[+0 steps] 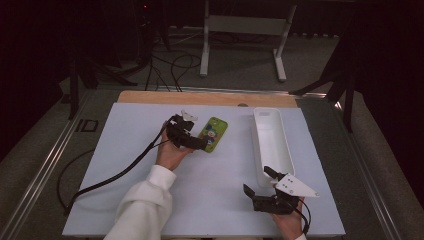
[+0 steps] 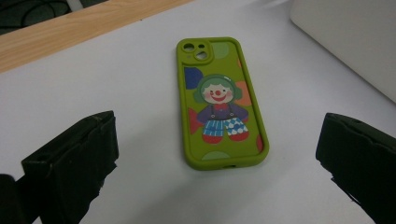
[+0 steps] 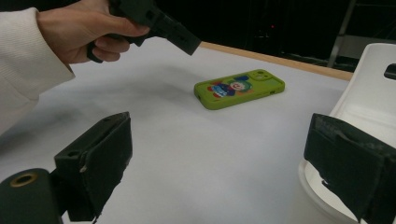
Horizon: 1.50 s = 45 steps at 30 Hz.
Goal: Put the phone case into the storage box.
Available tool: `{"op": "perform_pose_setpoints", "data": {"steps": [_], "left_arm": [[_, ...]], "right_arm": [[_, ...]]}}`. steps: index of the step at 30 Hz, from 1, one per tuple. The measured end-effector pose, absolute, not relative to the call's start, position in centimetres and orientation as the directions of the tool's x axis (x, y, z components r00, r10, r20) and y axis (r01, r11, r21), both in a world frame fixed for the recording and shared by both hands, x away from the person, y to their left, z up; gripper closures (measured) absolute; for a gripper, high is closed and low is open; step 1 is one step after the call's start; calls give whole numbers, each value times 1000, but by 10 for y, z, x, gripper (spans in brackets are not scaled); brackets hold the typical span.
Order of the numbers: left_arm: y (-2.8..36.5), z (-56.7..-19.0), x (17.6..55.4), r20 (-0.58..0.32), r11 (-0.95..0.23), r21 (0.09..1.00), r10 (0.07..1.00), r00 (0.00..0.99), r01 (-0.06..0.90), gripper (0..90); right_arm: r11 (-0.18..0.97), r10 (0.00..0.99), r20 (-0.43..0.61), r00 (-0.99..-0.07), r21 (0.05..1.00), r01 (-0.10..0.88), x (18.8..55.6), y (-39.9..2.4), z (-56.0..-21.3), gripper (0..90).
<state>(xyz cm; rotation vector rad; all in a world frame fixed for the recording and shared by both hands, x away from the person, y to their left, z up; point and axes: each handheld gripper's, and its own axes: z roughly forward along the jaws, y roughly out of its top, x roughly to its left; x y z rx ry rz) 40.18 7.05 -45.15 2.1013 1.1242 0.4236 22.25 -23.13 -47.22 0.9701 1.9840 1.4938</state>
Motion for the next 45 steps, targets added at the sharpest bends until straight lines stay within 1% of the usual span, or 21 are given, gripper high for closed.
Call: {"op": "perform_pose_setpoints", "data": {"steps": [10,13,17,19,22,45], "left_arm": [[64,-460,408,-63,-379,694,815,576,612,0],[61,-465,409,-58,-393,684,811,582,615,0],[49,-468,409,-12,-444,664,798,602,601,0],[47,-470,412,-37,-431,664,797,603,611,0],[48,-474,415,-51,-423,656,801,596,625,0],[43,-492,423,-77,-416,635,804,590,651,0]], "right_arm": [[156,767,45,-641,954,255,222,-231,-472,77],[154,767,47,-640,954,256,222,-231,-472,77],[153,767,48,-639,955,255,222,-231,-472,77],[153,768,46,-639,955,253,222,-231,-472,77],[151,768,46,-638,956,251,222,-232,-472,77],[150,768,50,-638,955,255,222,-231,-472,78]]}}
